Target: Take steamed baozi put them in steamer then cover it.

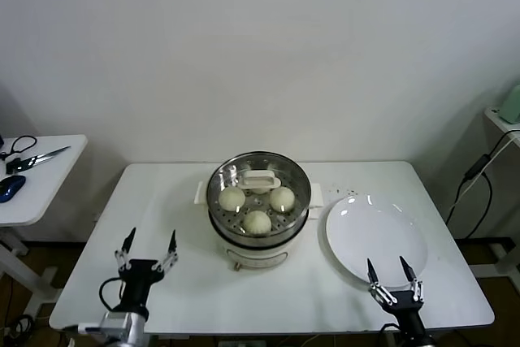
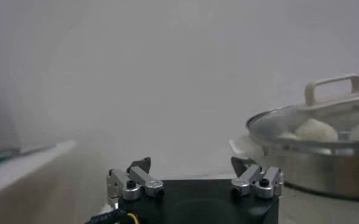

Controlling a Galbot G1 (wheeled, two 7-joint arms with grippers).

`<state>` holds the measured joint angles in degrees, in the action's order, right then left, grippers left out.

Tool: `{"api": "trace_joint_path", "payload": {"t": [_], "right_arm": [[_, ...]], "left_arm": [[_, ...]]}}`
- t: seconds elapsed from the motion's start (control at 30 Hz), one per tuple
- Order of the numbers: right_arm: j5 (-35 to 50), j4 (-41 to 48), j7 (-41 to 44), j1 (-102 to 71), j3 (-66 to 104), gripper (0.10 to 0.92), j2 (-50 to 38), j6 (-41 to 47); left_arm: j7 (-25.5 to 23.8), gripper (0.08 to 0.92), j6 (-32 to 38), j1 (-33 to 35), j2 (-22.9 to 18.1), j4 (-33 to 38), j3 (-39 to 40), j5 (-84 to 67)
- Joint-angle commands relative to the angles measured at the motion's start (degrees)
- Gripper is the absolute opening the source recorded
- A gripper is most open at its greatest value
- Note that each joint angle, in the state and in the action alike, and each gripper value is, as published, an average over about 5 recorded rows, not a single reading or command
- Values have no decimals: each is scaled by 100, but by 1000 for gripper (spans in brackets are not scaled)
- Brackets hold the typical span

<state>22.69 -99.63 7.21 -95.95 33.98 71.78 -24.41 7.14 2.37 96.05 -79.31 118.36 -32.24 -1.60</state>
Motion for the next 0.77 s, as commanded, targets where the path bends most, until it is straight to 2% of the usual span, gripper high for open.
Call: {"api": "trace_joint_path", "payload": {"t": [0.03,0.27,0.77], "right_arm": [[3,58,-11,53,-42,823,-32,48],[5,31,0,45,-79,823,-28,49],[16,8,0,12,-99,823,-8,15]], "left_arm": [[193,823,773,513,54,-160,-452,-997],[211,823,1153,656,-99,-379,-114,-792],[196,823,1348,743,-152,-426,224,-563]]}}
